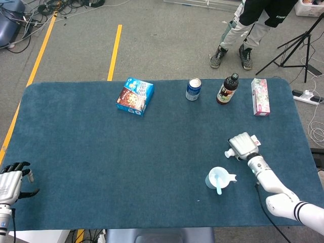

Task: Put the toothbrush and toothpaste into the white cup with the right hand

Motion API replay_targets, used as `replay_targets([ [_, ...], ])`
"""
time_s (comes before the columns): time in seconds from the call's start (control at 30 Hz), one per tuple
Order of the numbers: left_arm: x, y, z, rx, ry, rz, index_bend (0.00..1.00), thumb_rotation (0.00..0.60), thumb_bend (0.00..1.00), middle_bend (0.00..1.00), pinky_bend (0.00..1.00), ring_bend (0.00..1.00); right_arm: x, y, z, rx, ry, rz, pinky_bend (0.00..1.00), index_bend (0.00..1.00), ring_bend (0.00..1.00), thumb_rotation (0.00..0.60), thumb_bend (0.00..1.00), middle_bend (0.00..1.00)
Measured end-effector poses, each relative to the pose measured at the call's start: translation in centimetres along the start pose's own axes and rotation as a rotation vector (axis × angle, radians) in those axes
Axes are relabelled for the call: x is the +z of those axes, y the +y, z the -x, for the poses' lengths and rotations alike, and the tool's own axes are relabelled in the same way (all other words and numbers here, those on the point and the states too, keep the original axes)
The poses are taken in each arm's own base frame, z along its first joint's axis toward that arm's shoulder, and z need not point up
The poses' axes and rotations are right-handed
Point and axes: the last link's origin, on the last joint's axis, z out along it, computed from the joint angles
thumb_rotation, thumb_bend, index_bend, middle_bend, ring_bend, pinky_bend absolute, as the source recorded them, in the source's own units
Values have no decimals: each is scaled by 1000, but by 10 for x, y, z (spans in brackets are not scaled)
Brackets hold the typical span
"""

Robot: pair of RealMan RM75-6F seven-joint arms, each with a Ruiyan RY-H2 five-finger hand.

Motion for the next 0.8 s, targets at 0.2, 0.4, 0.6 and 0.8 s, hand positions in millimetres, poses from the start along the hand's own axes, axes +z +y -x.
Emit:
replay_targets([
  [0.2,1,0,1,2,-4,-2,588,600,0,252,201,190,-6,4,-3,19,25,2,1000,632,1000,600,184,1000],
  [0.4,1,0,1,2,-6,-5,588,600,0,252,201,190,-10,8,-5,42,39,4,1000,641,1000,600,186,1000],
  [0.6,2,-1,1,1,-7,-7,588,600,0,252,201,190,-16,11,-7,64,58,3,1000,655,1000,600,189,1000],
  [0.8,2,-1,1,1,-4,-7,588,600,0,252,201,190,-22,14,-10,84,79,2,1000,662,1000,600,192,1000],
])
